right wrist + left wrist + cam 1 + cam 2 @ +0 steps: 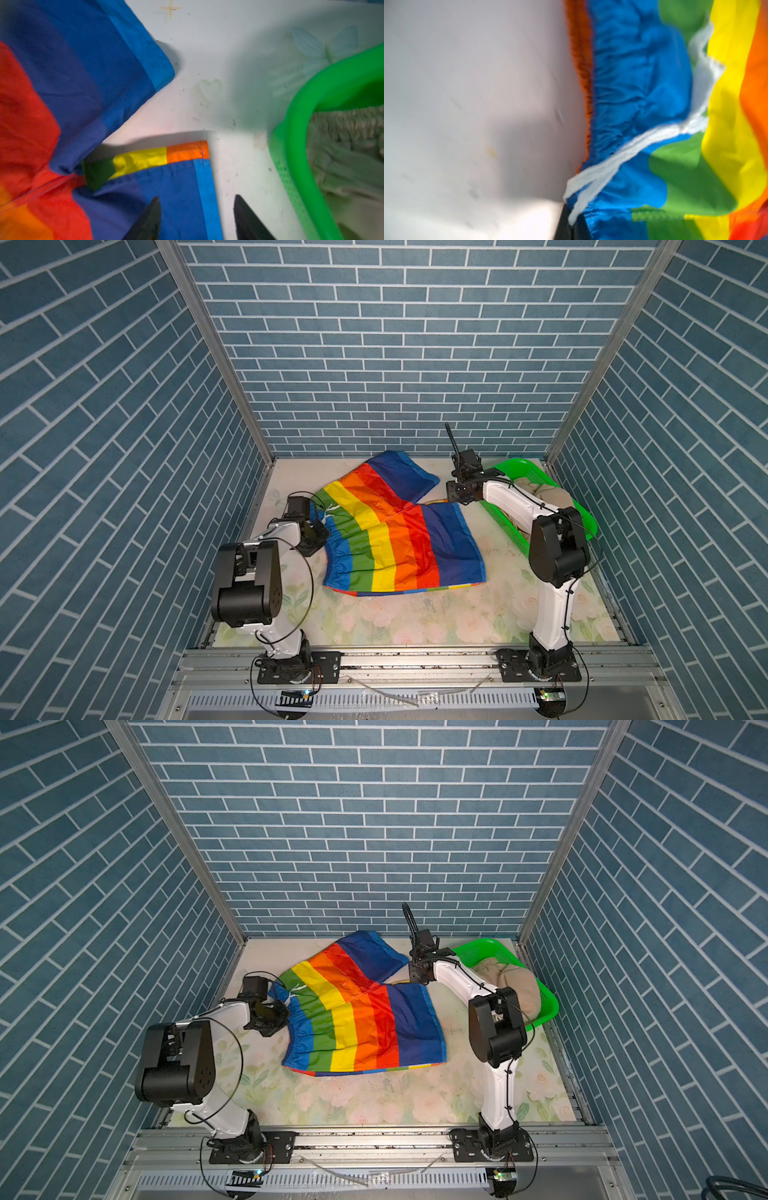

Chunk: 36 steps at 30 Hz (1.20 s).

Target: Fold and stack the shorts

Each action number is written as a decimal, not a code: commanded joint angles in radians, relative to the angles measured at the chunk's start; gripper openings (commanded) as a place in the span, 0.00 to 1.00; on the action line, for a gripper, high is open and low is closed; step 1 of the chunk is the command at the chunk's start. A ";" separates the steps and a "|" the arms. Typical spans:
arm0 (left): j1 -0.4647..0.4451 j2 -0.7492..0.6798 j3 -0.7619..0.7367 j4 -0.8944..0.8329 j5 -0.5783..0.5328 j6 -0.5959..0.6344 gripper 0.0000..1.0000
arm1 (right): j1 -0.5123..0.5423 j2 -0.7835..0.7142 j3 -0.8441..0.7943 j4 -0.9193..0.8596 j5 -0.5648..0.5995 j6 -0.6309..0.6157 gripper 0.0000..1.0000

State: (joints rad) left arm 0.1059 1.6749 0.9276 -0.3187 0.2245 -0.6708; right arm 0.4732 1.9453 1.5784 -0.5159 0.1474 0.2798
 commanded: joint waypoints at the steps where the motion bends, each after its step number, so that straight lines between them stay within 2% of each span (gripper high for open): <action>1: 0.055 -0.005 0.060 -0.056 -0.027 -0.001 0.21 | 0.031 -0.143 -0.150 0.042 -0.022 -0.013 0.68; 4: 0.035 -0.067 0.119 -0.102 0.004 0.018 0.43 | 0.067 -0.261 -0.306 0.054 -0.006 -0.018 0.74; 7: 0.030 -0.156 0.142 -0.187 0.004 0.037 0.54 | 0.116 -0.367 -0.436 0.027 -0.018 -0.060 0.74; 9: 0.031 -0.236 0.131 -0.249 -0.015 0.058 0.57 | 0.167 -0.433 -0.514 -0.004 -0.005 -0.090 0.74; 11: 0.030 -0.324 0.105 -0.323 -0.043 0.077 0.58 | 0.228 -0.499 -0.580 -0.042 0.011 -0.100 0.73; 13: 0.030 -0.419 0.065 -0.407 -0.070 0.089 0.54 | 0.291 -0.557 -0.629 -0.090 0.012 -0.089 0.58; 14: 0.029 -0.464 0.039 -0.435 -0.075 0.091 0.52 | 0.316 -0.578 -0.643 -0.108 0.007 -0.078 0.55; 18: 0.017 -0.618 -0.121 -0.521 -0.058 0.082 0.50 | 0.415 -0.618 -0.690 -0.150 -0.036 -0.041 0.52; 22: 0.001 -0.706 -0.270 -0.521 -0.006 0.040 0.52 | 0.498 -0.575 -0.714 -0.173 -0.052 -0.037 0.56; 26: -0.059 -0.701 -0.315 -0.449 0.028 0.001 0.52 | 0.524 -0.514 -0.733 -0.162 -0.049 -0.040 0.61; 30: -0.124 -0.652 -0.330 -0.411 0.029 0.006 0.45 | 0.524 -0.477 -0.727 -0.154 -0.058 -0.047 0.65; 34: -0.160 -0.620 -0.342 -0.426 -0.038 0.001 0.43 | 0.525 -0.429 -0.705 -0.166 -0.053 -0.042 0.68; 36: -0.160 -0.607 -0.348 -0.423 -0.069 0.001 0.46 | 0.525 -0.390 -0.687 -0.178 -0.054 -0.038 0.69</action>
State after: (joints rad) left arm -0.0471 1.0554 0.5991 -0.7380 0.2161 -0.6640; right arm 0.9970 1.5124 0.8650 -0.6567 0.0933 0.2379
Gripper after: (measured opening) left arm 0.451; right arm 0.686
